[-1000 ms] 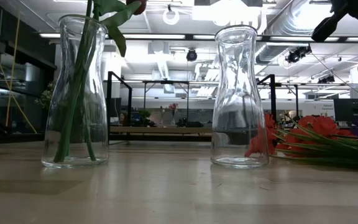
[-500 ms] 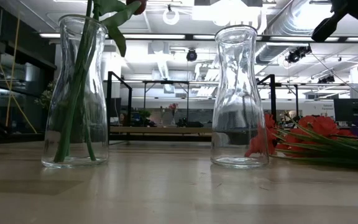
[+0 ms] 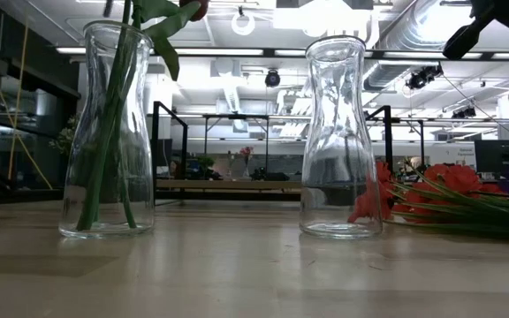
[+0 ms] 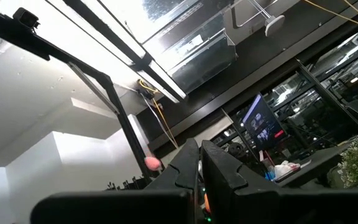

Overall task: Pick and place flowers into a vace then onto a shelf
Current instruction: Put the pink flower into the left transparent vase, then put the violet flower into the right transparent vase

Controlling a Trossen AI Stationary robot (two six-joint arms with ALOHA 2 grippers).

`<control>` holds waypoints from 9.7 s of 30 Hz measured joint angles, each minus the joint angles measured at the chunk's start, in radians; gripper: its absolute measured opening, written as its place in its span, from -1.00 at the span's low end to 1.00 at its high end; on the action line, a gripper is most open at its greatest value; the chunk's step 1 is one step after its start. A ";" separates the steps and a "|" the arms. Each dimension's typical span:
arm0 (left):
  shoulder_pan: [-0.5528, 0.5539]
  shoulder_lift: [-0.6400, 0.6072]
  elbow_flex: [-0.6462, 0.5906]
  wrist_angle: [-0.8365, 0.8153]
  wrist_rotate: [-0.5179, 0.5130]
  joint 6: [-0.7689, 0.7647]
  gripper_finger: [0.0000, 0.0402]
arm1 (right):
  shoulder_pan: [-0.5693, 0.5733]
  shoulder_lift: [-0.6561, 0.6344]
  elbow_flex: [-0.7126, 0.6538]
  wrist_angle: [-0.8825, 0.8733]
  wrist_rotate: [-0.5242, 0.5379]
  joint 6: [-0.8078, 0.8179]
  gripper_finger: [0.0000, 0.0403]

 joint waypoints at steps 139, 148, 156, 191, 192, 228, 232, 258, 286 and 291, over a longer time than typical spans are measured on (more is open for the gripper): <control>-0.346 0.095 -0.042 -0.182 -0.552 -1.020 -0.19 | 0.000 0.000 0.084 -0.014 -0.364 0.146 -0.94; -0.346 0.095 -0.042 -0.209 -0.550 -1.028 -0.19 | 0.000 0.103 0.525 -0.519 -0.481 -0.044 -0.94; -0.346 0.095 -0.042 -0.211 -0.544 -1.052 -0.19 | 0.000 0.438 0.871 -1.186 -0.489 -0.012 -0.94; -0.346 0.096 -0.042 -0.394 -0.539 -1.052 -0.19 | 0.864 0.951 0.992 -1.573 0.181 0.938 -0.94; -0.346 0.096 -0.042 -0.399 -0.539 -1.052 -0.19 | 0.877 0.970 0.992 -1.573 0.179 0.956 -0.94; -0.346 0.096 -0.042 -0.413 -0.526 -1.053 -0.19 | 0.847 1.283 0.992 -1.854 -0.054 1.092 -0.94; -0.346 0.096 -0.042 -0.413 -0.526 -1.052 -0.19 | 0.843 1.283 0.992 -1.867 -0.058 1.098 -0.86; -0.346 0.096 -0.042 -0.413 -0.527 -1.051 -0.19 | 0.841 1.433 0.992 -1.905 -0.085 1.198 0.10; -0.346 0.096 -0.042 -0.413 -0.484 -1.052 -0.19 | 0.805 1.451 0.993 -1.948 -0.209 1.120 0.10; -0.346 0.096 -0.042 -0.412 -0.459 -1.055 -0.19 | 0.818 1.387 0.992 -2.009 -0.186 1.112 0.10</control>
